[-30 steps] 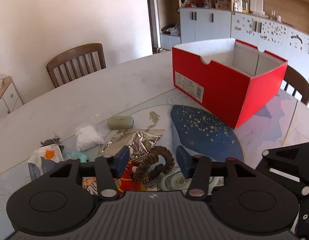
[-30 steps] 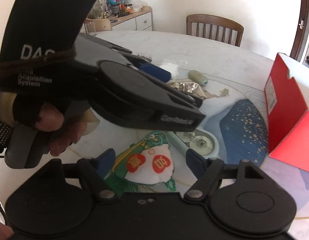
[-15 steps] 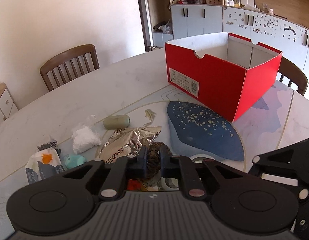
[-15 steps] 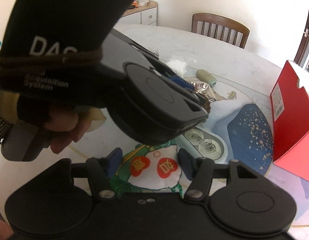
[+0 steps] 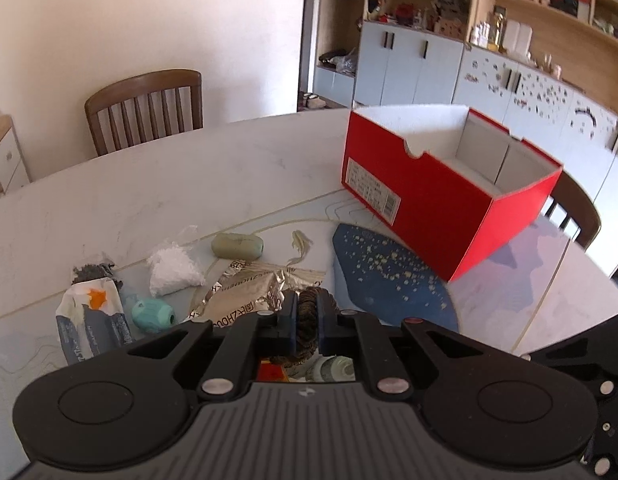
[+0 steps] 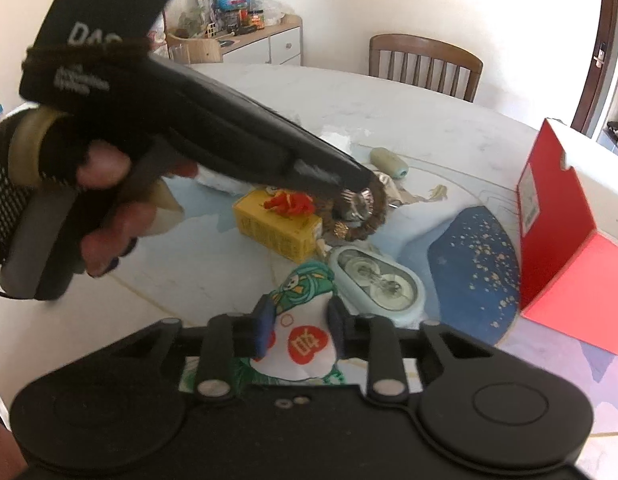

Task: Organize objects
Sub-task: 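Grasp the brown bead bracelet with the left tool while the right tool grasps the embroidered pouch, then carry the bracelet and pouch into the red box with both tools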

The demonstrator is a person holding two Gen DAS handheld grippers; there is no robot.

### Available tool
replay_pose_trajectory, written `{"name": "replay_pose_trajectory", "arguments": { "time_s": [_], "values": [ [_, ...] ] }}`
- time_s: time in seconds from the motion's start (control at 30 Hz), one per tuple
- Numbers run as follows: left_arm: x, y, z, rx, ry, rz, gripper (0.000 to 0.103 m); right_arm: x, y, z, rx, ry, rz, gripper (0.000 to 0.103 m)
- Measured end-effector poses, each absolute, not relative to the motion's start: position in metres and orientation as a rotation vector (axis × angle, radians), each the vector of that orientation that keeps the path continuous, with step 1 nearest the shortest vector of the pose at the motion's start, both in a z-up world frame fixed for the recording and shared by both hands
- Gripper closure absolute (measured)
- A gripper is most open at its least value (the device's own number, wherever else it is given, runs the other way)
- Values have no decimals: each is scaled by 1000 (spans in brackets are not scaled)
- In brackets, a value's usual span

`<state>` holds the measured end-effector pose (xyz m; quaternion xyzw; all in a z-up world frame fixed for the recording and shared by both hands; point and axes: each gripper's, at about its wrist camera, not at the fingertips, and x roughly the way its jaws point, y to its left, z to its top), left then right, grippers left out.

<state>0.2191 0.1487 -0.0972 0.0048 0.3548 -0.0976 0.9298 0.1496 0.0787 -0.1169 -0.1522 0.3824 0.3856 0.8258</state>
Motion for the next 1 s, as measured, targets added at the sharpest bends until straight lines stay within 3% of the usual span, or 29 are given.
{"name": "replay_pose_trajectory", "arguments": {
  "time_s": [0.03, 0.07, 0.33, 0.43, 0.5, 0.57, 0.87, 1.0],
  "values": [
    [218, 148, -94, 3, 724, -196, 94, 150, 75, -115, -317, 811, 817, 89],
    [218, 147, -93, 1, 721, -193, 94, 150, 72, -113, -315, 809, 812, 103],
    [207, 145, -80, -22, 711, -116, 94, 160, 56, -112, -290, 842, 870, 99],
    [201, 145, -76, -29, 709, -89, 94, 167, 53, -113, -259, 864, 897, 72],
    [198, 147, -74, -43, 709, -75, 94, 170, 52, -115, -249, 868, 911, 44],
    [196, 147, -73, -53, 712, -63, 94, 172, 52, -118, -235, 877, 925, 33],
    [193, 146, -73, -63, 725, -48, 94, 167, 78, -141, -332, 902, 976, 23],
    [194, 144, -73, -63, 730, -48, 94, 166, 82, -149, -374, 895, 985, 33]
  ]
}}
